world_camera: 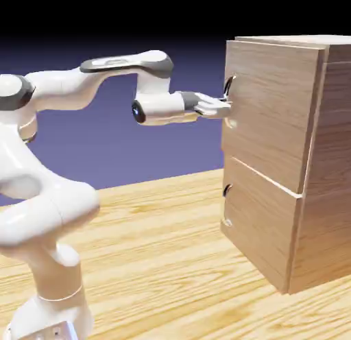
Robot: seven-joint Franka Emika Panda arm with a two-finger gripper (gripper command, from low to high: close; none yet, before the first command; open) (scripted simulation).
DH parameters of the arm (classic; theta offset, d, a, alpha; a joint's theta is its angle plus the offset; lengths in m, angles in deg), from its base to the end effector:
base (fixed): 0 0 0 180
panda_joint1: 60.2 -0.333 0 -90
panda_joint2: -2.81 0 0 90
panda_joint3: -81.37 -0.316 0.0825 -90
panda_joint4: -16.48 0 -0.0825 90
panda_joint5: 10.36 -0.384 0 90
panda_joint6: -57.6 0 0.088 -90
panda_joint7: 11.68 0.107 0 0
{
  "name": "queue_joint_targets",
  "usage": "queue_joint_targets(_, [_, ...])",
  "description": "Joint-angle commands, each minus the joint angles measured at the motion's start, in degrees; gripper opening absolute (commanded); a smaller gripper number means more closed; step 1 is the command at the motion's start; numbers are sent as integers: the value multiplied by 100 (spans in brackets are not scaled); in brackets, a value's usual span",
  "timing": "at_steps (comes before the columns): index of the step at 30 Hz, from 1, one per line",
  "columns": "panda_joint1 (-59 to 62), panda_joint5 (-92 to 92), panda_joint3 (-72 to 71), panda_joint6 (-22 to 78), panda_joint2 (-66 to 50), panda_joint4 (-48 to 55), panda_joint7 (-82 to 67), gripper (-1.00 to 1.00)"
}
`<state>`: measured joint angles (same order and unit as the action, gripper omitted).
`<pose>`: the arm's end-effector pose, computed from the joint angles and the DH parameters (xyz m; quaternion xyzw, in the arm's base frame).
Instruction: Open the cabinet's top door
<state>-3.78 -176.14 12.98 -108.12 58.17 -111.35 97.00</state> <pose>0.4346 0.1770 0.5091 0.2465 0.6629 0.2928 0.6435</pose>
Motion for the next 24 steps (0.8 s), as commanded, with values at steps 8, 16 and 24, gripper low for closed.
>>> queue_joint_targets(8, [-1662,741,1281,914,-346,-1264,-267,-100])
queue_joint_targets(16, [-3159,2368,2909,2081,17,-2624,275,-100])
queue_joint_targets(24, [-3849,4310,4568,3406,633,-3616,825,-100])
